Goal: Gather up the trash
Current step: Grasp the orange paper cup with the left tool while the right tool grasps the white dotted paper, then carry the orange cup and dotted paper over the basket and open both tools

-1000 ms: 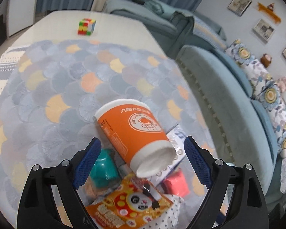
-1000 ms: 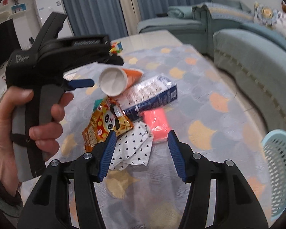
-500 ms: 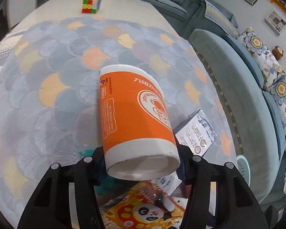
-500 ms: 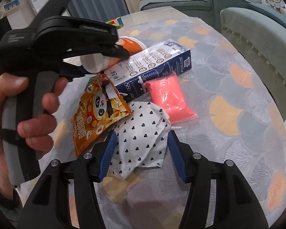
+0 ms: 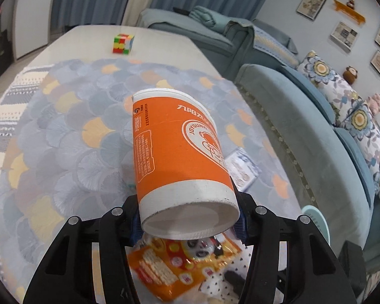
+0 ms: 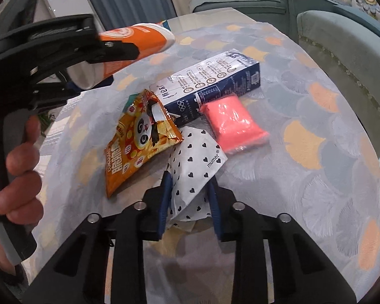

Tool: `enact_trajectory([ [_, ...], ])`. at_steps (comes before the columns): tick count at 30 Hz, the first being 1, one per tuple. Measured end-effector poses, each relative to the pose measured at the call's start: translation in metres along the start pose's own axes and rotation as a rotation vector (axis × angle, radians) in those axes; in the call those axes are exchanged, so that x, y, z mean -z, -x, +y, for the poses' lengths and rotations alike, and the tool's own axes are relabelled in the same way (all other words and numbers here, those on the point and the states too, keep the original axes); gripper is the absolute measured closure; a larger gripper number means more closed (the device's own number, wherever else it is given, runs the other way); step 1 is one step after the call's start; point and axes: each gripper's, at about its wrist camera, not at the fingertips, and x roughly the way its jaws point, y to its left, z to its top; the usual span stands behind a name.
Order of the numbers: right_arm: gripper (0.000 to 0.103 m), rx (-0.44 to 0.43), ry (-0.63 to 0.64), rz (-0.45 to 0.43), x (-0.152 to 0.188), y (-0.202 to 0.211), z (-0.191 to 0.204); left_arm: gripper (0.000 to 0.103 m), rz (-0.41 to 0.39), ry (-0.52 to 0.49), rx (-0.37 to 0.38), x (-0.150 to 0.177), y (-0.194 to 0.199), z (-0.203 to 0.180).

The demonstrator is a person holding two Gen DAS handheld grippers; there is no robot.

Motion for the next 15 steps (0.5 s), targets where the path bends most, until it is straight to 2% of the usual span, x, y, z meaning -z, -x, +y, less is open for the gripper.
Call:
enact_trajectory([
  [8, 0.084, 0.022, -0.076, -0.068, 0.011, 0.047, -0.028, 0.05, -0.015, -0.057, 0.083, 0.024, 0.024, -0.037],
  [15, 0.084, 0.113, -0.118, -0.177, 0.013, 0.106, -0.065, 0.05, -0.011, -0.136, 0.18, 0.046, 0.036, -0.095],
])
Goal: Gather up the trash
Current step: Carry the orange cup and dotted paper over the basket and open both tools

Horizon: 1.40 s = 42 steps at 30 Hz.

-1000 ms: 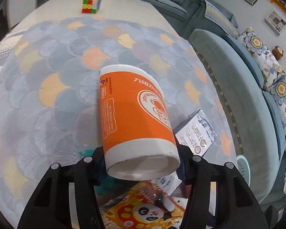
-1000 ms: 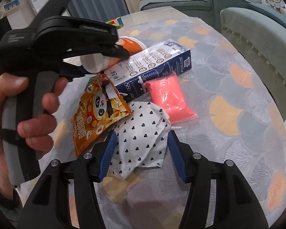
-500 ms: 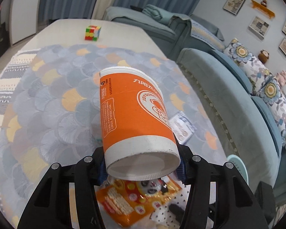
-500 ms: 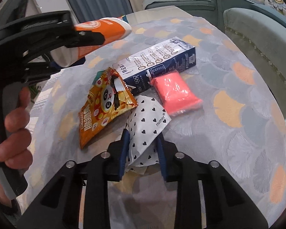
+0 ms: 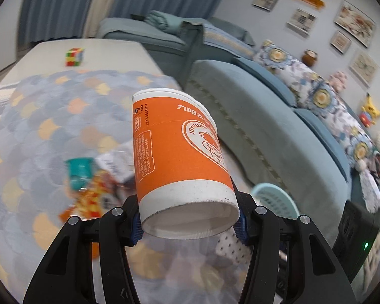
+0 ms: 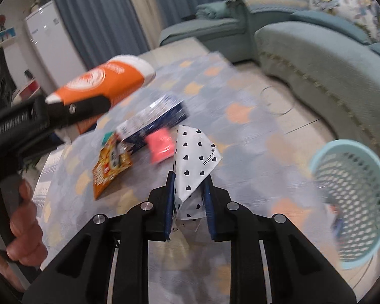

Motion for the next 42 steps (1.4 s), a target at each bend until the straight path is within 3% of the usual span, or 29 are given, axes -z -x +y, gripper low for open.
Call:
enact_trajectory([
  [15, 0.084, 0.24, -0.139, -0.167, -0.008, 0.109, -0.117, 0.05, 0.061, -0.213, 0.18, 0.028, -0.026, -0.137],
  [17, 0.084, 0.301, -0.158, -0.147, -0.006, 0.114, -0.135, 0.05, 0.083, -0.23, 0.2, 0.034, -0.035, -0.15],
  [23, 0.084, 0.374, -0.266, -0.083, 0.009, 0.117, -0.19, 0.05, 0.185, -0.273, 0.246, 0.058, -0.075, -0.189],
  [30, 0.082, 0.431, -0.351, 0.0, 0.025, 0.107, -0.227, 0.05, 0.272, -0.308, 0.246, 0.081, -0.115, -0.21],
  [36, 0.081, 0.428, -0.398, 0.039, 0.037, 0.099, -0.244, 0.051, 0.312, -0.325, 0.243, 0.089, -0.132, -0.215],
  [39, 0.073, 0.42, -0.429, 0.05, 0.041, 0.097, -0.252, 0.037, 0.308, -0.317, 0.242, 0.087, -0.133, -0.214],
  [42, 0.044, 0.38, -0.47, 0.043, 0.044, 0.097, -0.26, 0.032, 0.301, -0.303, 0.24, 0.086, -0.13, -0.208],
])
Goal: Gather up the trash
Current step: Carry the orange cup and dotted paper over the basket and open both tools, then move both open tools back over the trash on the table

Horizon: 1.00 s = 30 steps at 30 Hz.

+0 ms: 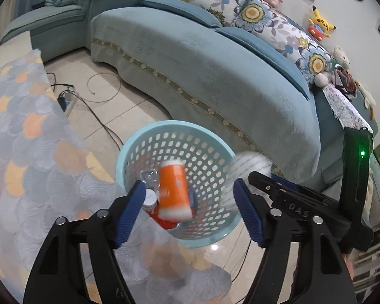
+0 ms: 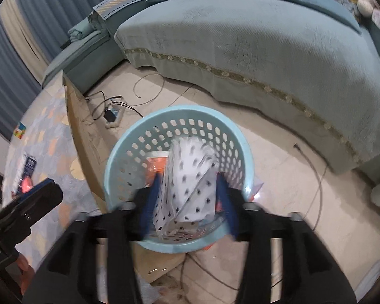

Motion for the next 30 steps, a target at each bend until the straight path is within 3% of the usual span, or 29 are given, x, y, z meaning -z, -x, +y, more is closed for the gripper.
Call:
enact_trajectory([
  [1, 0.04, -0.002, -0.01, -0.009, 0.0, 0.001, -0.002, 0.032, 0.002, 0.003, 0.001, 0.001, 0.001, 0.003],
  [8, 0.04, -0.031, -0.001, -0.04, 0.001, 0.016, -0.004, 0.032, -0.018, 0.037, 0.001, 0.008, 0.024, 0.025],
  [17, 0.04, -0.085, 0.178, -0.142, 0.009, 0.049, 0.06, 0.032, -0.121, 0.088, -0.012, 0.022, 0.092, 0.057],
  [22, 0.038, -0.142, 0.268, -0.191, 0.016, 0.063, 0.109, 0.032, -0.206, 0.136, -0.083, 0.032, 0.144, 0.092],
  [30, 0.038, -0.232, 0.38, -0.185, 0.034, 0.054, 0.185, 0.027, -0.282, 0.234, -0.29, 0.061, 0.204, 0.179],
])
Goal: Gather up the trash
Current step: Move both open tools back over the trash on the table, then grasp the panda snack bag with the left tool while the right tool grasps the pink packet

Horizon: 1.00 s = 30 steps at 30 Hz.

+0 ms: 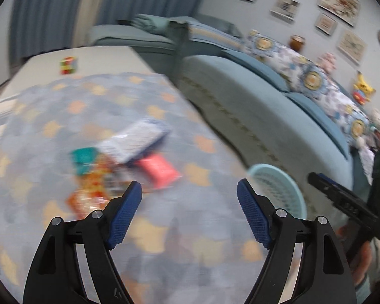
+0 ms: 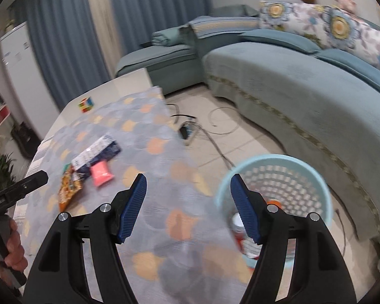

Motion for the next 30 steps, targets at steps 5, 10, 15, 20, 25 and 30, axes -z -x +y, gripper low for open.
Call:
enact_trajectory([
  [5, 0.038, -0.065, 0.088, 0.014, -0.002, -0.034, 0.057, 0.027, -0.003, 0.03, -0.088, 0.001, 0.003, 0.052],
  [10, 0.038, -0.116, 0.174, 0.036, -0.001, -0.077, 0.111, 0.027, 0.055, 0.005, -0.124, 0.009, -0.021, 0.086],
  [15, 0.038, -0.137, 0.214, 0.1, 0.001, -0.126, 0.138, 0.027, 0.1, 0.042, -0.119, 0.015, -0.051, 0.109],
  [20, 0.038, -0.157, 0.237, 0.153, 0.007, -0.157, 0.149, 0.026, 0.111, 0.02, -0.102, 0.019, -0.068, 0.11],
  [25, 0.038, -0.158, 0.282, 0.186, 0.009, -0.175, 0.162, 0.026, 0.12, 0.02, -0.109, 0.016, -0.076, 0.111],
  [30, 0.038, -0.165, 0.311, 0.206, 0.007, -0.183, 0.172, 0.026, 0.141, -0.021, -0.156, 0.016, -0.083, 0.104],
])
